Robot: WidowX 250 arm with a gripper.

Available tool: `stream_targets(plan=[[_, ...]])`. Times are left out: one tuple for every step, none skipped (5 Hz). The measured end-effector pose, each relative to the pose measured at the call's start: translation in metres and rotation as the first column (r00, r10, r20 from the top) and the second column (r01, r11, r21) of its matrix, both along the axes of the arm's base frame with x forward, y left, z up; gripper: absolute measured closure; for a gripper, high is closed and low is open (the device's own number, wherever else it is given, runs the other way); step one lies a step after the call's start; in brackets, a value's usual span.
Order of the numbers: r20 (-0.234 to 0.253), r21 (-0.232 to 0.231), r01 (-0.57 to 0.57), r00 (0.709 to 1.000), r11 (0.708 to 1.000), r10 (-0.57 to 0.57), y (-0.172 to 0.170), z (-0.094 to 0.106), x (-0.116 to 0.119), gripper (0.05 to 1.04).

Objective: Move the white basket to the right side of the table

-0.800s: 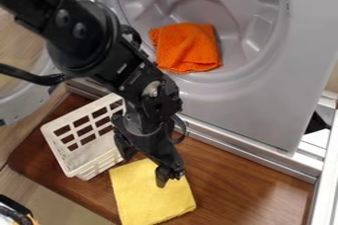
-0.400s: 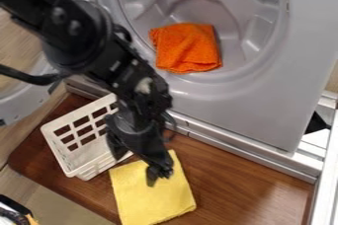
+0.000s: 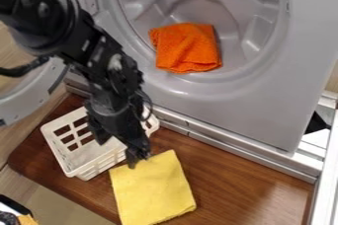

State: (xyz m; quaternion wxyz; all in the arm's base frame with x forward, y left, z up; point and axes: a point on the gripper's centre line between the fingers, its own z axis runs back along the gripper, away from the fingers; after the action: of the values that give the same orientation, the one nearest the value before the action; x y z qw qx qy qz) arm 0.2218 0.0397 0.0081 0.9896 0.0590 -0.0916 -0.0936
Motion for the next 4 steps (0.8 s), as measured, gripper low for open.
stream_targets(plan=[[-0.035, 0.005, 0.059, 0.998, 0.998, -0.059, 0.011, -0.013, 0.010, 0.085], [-0.040, 0.000, 0.135, 0.990, 0.991, -0.135, 0.018, -0.028, 0.018, 0.085], [-0.068, 0.012, 0.168, 0.984, 0.986, -0.167, 0.021, -0.044, 0.023, 0.140], [-0.080, 0.017, 0.186, 0.980, 0.982, -0.184, 0.018, -0.052, 0.025, 0.434]])
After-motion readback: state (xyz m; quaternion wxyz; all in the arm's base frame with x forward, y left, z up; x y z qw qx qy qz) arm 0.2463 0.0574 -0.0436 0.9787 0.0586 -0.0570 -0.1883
